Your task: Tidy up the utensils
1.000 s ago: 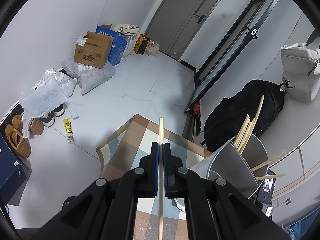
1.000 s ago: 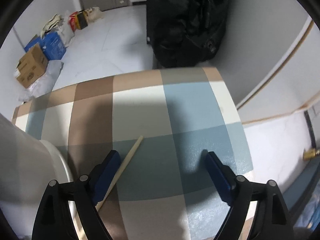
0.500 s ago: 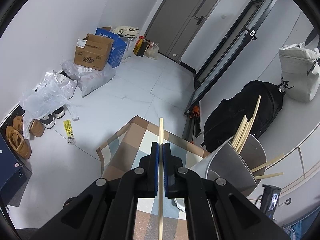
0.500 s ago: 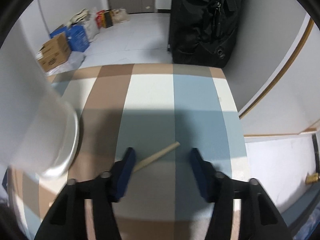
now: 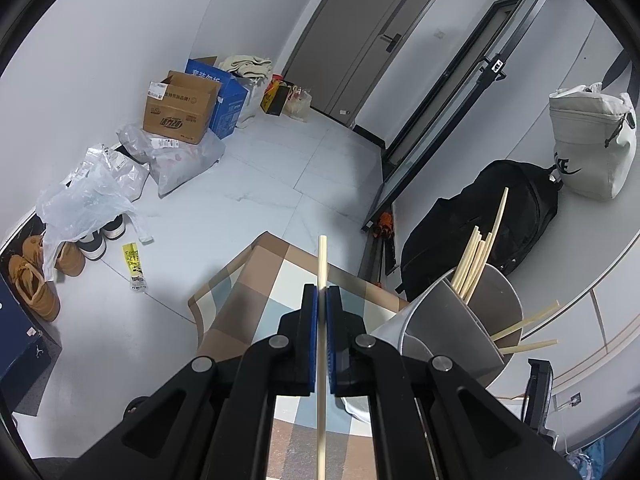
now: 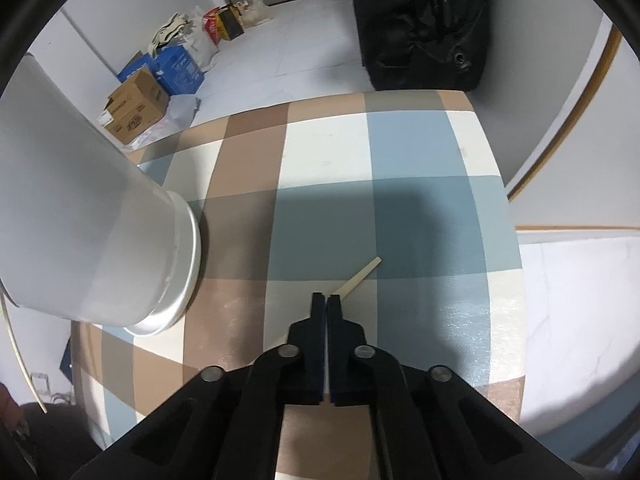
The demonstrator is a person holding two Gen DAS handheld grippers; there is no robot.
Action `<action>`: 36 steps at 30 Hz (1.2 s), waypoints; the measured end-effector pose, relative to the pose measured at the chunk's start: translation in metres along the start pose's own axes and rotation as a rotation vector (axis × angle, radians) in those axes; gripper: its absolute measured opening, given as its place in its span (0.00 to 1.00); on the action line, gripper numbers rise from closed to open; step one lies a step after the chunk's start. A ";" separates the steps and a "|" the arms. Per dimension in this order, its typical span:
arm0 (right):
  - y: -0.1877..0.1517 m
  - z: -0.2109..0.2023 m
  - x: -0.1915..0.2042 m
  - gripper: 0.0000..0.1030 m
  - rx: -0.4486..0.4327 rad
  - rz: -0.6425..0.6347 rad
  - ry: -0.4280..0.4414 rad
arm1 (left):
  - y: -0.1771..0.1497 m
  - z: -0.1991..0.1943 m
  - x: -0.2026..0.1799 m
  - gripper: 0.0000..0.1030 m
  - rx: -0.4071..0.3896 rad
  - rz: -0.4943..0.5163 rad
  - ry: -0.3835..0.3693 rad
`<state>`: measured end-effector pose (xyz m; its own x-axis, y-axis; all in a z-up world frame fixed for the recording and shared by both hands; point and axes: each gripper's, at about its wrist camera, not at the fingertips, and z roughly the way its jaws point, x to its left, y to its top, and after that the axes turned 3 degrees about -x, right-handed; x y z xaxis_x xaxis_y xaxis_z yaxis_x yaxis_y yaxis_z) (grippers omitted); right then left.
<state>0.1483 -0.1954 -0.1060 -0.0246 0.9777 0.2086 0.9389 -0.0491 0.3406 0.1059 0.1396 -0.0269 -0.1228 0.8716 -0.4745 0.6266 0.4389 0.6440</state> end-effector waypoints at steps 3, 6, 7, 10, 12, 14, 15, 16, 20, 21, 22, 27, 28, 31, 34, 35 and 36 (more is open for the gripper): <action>-0.009 0.000 -0.002 0.00 0.031 -0.032 0.030 | 0.000 -0.001 0.004 0.00 0.000 -0.008 -0.001; -0.016 -0.004 -0.004 0.00 0.056 -0.071 0.072 | 0.001 -0.003 0.004 0.00 -0.003 -0.014 -0.008; -0.018 -0.004 -0.006 0.00 0.067 -0.068 0.094 | 0.000 -0.004 0.004 0.00 -0.006 -0.011 -0.008; -0.017 -0.006 -0.020 0.00 0.066 0.045 0.188 | 0.001 -0.004 0.003 0.00 -0.006 -0.018 -0.015; -0.013 -0.006 -0.027 0.02 0.052 0.139 0.220 | 0.001 -0.005 0.003 0.00 -0.006 -0.017 -0.014; -0.009 -0.002 -0.035 0.12 0.063 0.254 0.235 | 0.001 -0.004 0.003 0.00 0.000 -0.020 -0.022; -0.007 0.001 -0.037 0.17 0.073 0.291 0.217 | 0.002 -0.004 0.002 0.00 0.000 -0.016 -0.022; -0.004 0.001 -0.035 0.20 0.061 0.311 0.202 | 0.002 -0.005 0.001 0.00 -0.001 -0.012 -0.022; 0.007 0.003 -0.013 0.21 0.034 0.245 0.043 | 0.005 -0.006 0.003 0.00 -0.006 -0.010 -0.029; 0.008 0.002 -0.006 0.21 0.034 0.226 0.010 | 0.006 -0.006 0.004 0.00 -0.007 -0.014 -0.030; 0.009 0.003 0.002 0.21 0.035 0.196 -0.036 | 0.007 -0.006 0.005 0.00 -0.006 -0.020 -0.034; -0.001 0.007 0.033 0.20 -0.012 0.044 -0.222 | 0.007 -0.007 0.007 0.00 -0.013 -0.026 -0.037; -0.003 0.007 0.039 0.18 -0.026 0.005 -0.242 | 0.006 -0.007 0.007 0.00 -0.015 -0.025 -0.036; -0.012 0.002 0.034 0.08 -0.042 -0.066 -0.224 | 0.006 -0.008 0.007 0.00 -0.016 -0.027 -0.037; -0.025 -0.005 0.030 0.04 -0.033 -0.161 -0.177 | 0.005 -0.009 0.008 0.00 -0.021 -0.028 -0.036; -0.027 -0.006 0.028 0.04 -0.030 -0.182 -0.162 | 0.005 -0.009 0.008 0.00 -0.022 -0.030 -0.038; -0.029 -0.007 0.026 0.04 -0.026 -0.198 -0.140 | 0.005 -0.009 0.008 0.00 -0.024 -0.031 -0.038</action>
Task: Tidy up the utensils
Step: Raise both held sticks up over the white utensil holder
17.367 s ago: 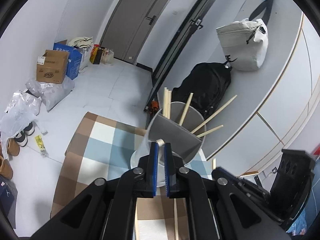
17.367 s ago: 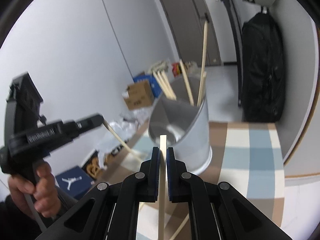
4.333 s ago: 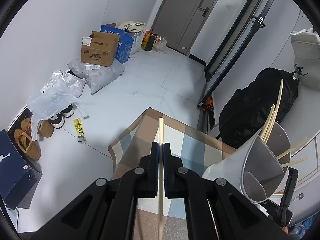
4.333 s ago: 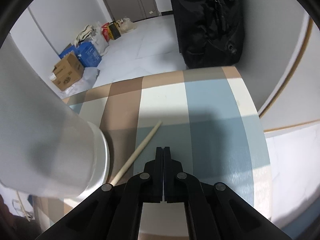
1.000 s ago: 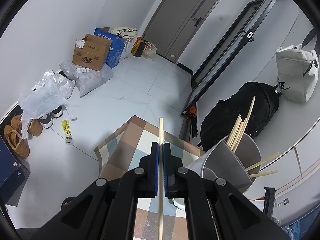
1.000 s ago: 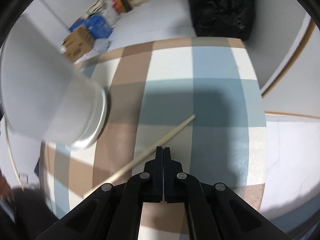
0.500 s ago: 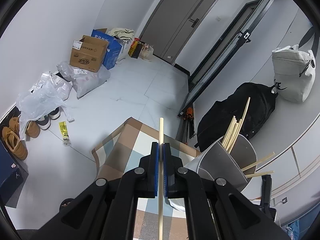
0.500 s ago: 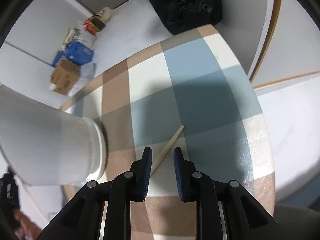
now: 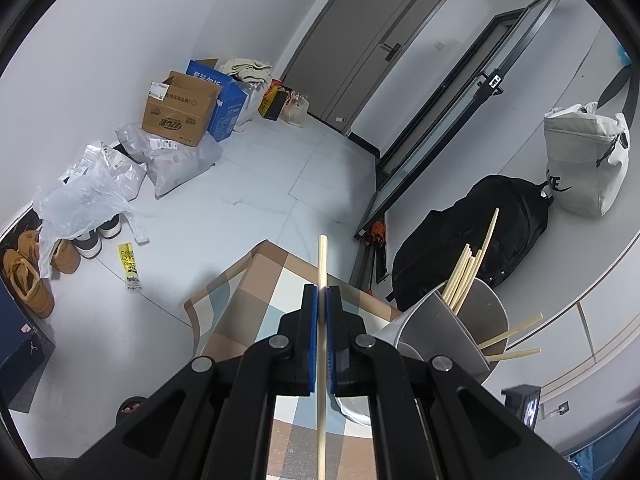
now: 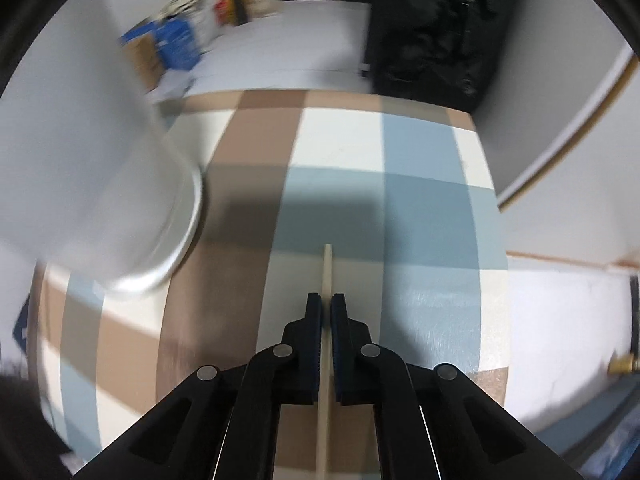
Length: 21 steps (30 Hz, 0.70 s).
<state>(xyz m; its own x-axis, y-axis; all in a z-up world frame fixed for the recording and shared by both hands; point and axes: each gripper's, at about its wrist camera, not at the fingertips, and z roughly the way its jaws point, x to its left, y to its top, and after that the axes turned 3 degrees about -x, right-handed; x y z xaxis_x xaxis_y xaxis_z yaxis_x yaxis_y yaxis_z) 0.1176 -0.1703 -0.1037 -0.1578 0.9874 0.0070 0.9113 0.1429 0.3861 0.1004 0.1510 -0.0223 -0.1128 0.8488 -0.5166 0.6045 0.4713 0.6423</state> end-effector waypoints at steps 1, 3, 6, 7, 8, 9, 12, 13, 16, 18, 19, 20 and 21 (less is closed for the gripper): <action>-0.004 -0.002 -0.004 0.04 0.002 -0.007 0.031 | 0.000 -0.001 0.000 0.00 -0.001 0.001 0.001; -0.006 0.000 -0.010 0.04 0.014 0.026 0.104 | -0.001 -0.001 -0.001 0.00 -0.001 0.001 -0.001; -0.002 0.003 -0.017 0.04 0.046 0.068 0.165 | -0.003 -0.002 -0.003 0.00 -0.001 0.010 -0.001; -0.001 0.003 -0.018 0.04 0.057 0.072 0.186 | -0.003 -0.003 -0.003 0.00 0.001 0.013 -0.002; 0.001 0.004 -0.017 0.04 0.066 0.067 0.189 | -0.003 -0.004 -0.003 0.00 0.001 0.015 -0.001; 0.003 0.005 -0.016 0.04 0.073 0.058 0.182 | -0.003 -0.004 -0.003 0.00 0.002 0.017 -0.001; 0.011 0.008 -0.008 0.04 0.085 0.011 0.141 | -0.003 -0.004 -0.004 0.00 0.003 0.022 -0.002; 0.012 0.008 -0.003 0.04 0.084 -0.009 0.119 | -0.003 -0.004 -0.004 0.00 0.003 0.024 -0.001; 0.010 0.007 0.007 0.04 0.066 -0.064 0.062 | -0.002 -0.002 -0.004 0.00 0.008 0.024 -0.003; 0.007 0.006 0.015 0.04 0.047 -0.114 0.020 | -0.002 -0.001 -0.006 0.00 0.008 0.028 -0.004; 0.004 0.005 0.019 0.04 0.029 -0.142 -0.003 | -0.002 -0.001 -0.006 0.00 0.009 0.031 -0.005; 0.002 0.003 0.021 0.04 0.017 -0.148 -0.010 | -0.002 -0.001 -0.007 0.00 0.010 0.034 -0.006; 0.000 0.002 0.019 0.04 0.004 -0.140 -0.006 | -0.003 -0.002 -0.008 0.00 0.007 0.038 -0.009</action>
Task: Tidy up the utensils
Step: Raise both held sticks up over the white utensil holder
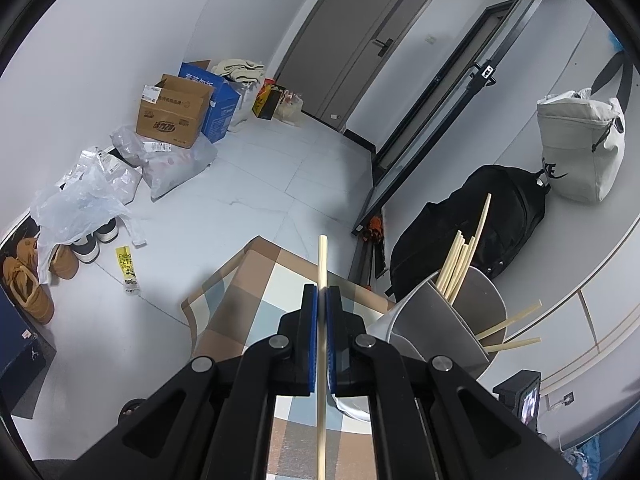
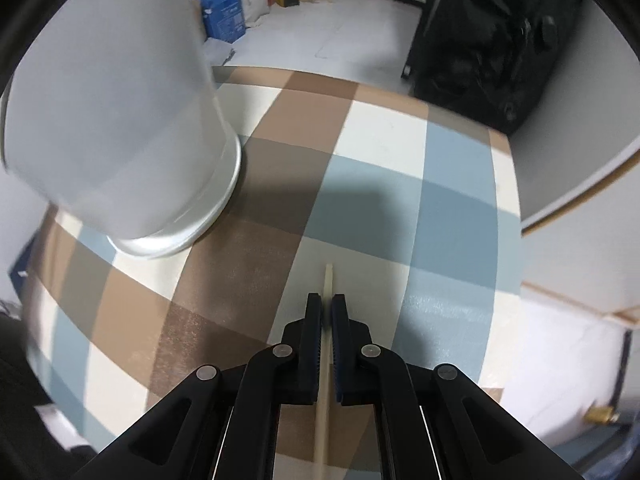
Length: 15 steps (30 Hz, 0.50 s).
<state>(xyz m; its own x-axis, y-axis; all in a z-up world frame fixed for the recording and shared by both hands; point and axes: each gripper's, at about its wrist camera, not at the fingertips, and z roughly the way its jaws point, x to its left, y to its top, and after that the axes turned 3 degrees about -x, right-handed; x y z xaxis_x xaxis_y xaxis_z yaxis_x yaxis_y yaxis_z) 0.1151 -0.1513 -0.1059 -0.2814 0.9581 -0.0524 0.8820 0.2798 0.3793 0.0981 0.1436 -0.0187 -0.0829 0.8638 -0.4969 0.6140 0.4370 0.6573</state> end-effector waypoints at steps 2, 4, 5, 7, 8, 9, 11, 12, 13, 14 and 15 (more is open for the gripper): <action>-0.006 -0.004 -0.008 0.03 -0.020 0.048 0.033 | -0.001 -0.001 -0.003 0.00 -0.006 0.014 -0.006; -0.010 -0.009 -0.016 0.03 -0.048 0.096 0.052 | -0.002 -0.003 -0.007 0.00 -0.014 0.030 -0.009; -0.012 -0.013 -0.022 0.03 -0.074 0.124 0.084 | -0.003 -0.004 -0.009 0.00 -0.016 0.037 -0.016; -0.012 -0.026 -0.027 0.03 -0.131 0.162 0.113 | -0.004 -0.008 -0.013 0.00 -0.025 0.052 -0.028; -0.014 -0.033 -0.029 0.03 -0.155 0.179 0.131 | -0.004 -0.009 -0.015 0.00 -0.028 0.058 -0.034; -0.015 -0.039 -0.033 0.03 -0.177 0.197 0.146 | -0.004 -0.011 -0.018 0.00 -0.035 0.072 -0.046; -0.019 -0.054 -0.039 0.03 -0.230 0.233 0.183 | -0.003 -0.016 -0.026 0.00 -0.056 0.097 -0.056; -0.020 -0.062 -0.041 0.03 -0.263 0.245 0.197 | -0.002 -0.019 -0.030 0.00 -0.066 0.109 -0.070; -0.021 -0.070 -0.043 0.03 -0.294 0.253 0.204 | -0.002 -0.021 -0.034 0.00 -0.073 0.119 -0.080; -0.022 -0.077 -0.045 0.03 -0.321 0.259 0.225 | -0.002 -0.024 -0.038 0.00 -0.083 0.130 -0.089; -0.022 -0.083 -0.045 0.03 -0.351 0.262 0.248 | -0.001 -0.026 -0.043 0.00 -0.089 0.142 -0.105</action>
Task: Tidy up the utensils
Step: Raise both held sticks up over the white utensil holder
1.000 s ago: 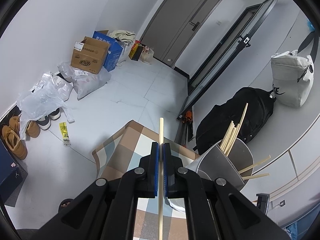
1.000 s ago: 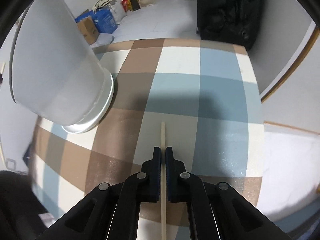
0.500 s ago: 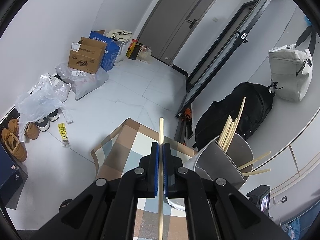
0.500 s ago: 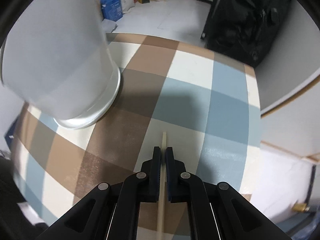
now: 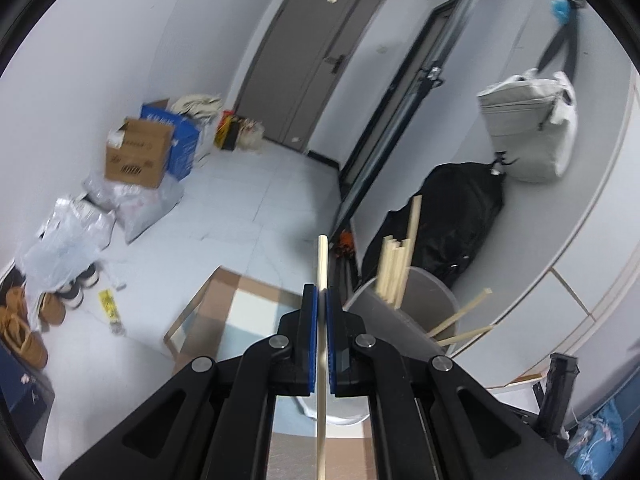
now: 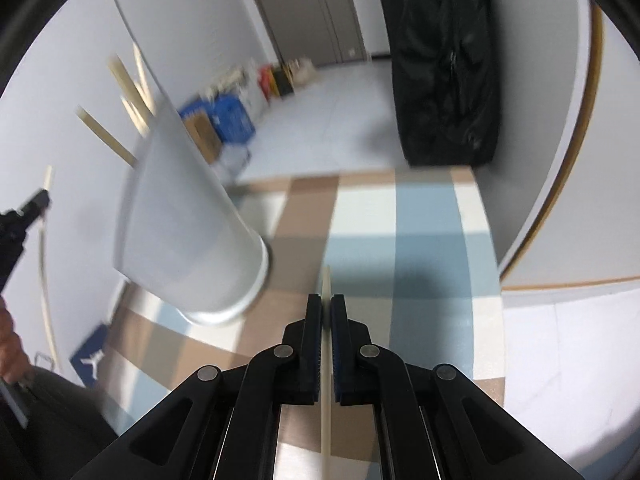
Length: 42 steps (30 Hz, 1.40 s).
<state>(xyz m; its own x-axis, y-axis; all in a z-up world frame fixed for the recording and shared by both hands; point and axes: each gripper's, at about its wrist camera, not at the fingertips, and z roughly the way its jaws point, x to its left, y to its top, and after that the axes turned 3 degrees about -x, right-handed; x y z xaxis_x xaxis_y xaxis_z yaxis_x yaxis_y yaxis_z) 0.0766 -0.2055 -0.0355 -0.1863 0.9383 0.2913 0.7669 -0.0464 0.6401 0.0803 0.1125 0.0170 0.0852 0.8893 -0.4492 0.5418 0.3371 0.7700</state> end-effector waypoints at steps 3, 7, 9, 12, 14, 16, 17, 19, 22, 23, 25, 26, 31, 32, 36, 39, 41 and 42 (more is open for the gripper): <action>0.011 -0.016 0.010 0.03 -0.085 -0.009 0.048 | 0.002 -0.004 -0.013 0.00 -0.017 0.032 -0.032; 0.027 -0.033 0.020 0.03 -0.201 0.005 0.105 | 0.009 -0.008 -0.027 0.00 -0.044 0.050 -0.078; 0.036 -0.044 0.026 0.03 -0.256 0.014 0.138 | 0.016 -0.010 -0.034 0.00 -0.066 0.054 -0.090; 0.052 -0.062 0.037 0.03 -0.348 0.017 0.186 | 0.030 -0.011 -0.044 0.00 -0.109 0.051 -0.112; 0.065 -0.073 0.044 0.03 -0.405 0.019 0.223 | 0.042 -0.012 -0.050 0.00 -0.140 0.050 -0.130; 0.083 -0.084 0.052 0.03 -0.462 0.006 0.254 | 0.057 -0.013 -0.057 0.00 -0.188 0.053 -0.140; 0.091 -0.089 0.055 0.03 -0.489 0.001 0.267 | 0.061 -0.012 -0.059 0.00 -0.205 0.055 -0.145; 0.112 -0.097 0.062 0.04 -0.543 -0.018 0.291 | 0.073 -0.007 -0.065 0.00 -0.244 0.054 -0.161; 0.141 -0.099 0.072 0.03 -0.600 -0.047 0.320 | 0.080 0.004 -0.070 0.00 -0.282 0.064 -0.169; 0.149 -0.097 0.073 0.04 -0.613 -0.056 0.326 | 0.082 0.009 -0.071 0.00 -0.291 0.066 -0.175; 0.164 -0.091 0.078 0.04 -0.635 -0.082 0.331 | 0.085 0.022 -0.073 0.00 -0.292 0.065 -0.187; 0.172 -0.086 0.080 0.04 -0.648 -0.095 0.334 | 0.085 0.026 -0.073 0.00 -0.294 0.066 -0.186; 0.196 -0.059 0.078 0.04 -0.686 -0.098 0.364 | 0.082 0.052 -0.066 0.00 -0.291 0.056 -0.179; 0.200 -0.053 0.076 0.04 -0.695 -0.094 0.365 | 0.081 0.055 -0.065 0.00 -0.290 0.052 -0.181; 0.209 -0.036 0.068 0.04 -0.717 -0.063 0.389 | 0.076 0.065 -0.062 0.00 -0.287 0.048 -0.185; 0.208 -0.025 0.064 0.04 -0.733 -0.059 0.410 | 0.070 0.070 -0.063 0.00 -0.292 0.073 -0.186; 0.208 -0.019 0.063 0.04 -0.739 -0.064 0.427 | 0.067 0.074 -0.064 0.00 -0.290 0.082 -0.188; 0.207 -0.016 0.063 0.04 -0.744 -0.069 0.435 | 0.065 0.076 -0.065 0.00 -0.288 0.085 -0.192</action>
<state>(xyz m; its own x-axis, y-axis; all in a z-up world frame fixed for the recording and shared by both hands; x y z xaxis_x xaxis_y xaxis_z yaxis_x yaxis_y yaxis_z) 0.2134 -0.1613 0.1264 -0.5527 0.7399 0.3835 0.1718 -0.3491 0.9212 0.1733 0.0533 0.0619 0.2900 0.8530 -0.4339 0.2703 0.3619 0.8922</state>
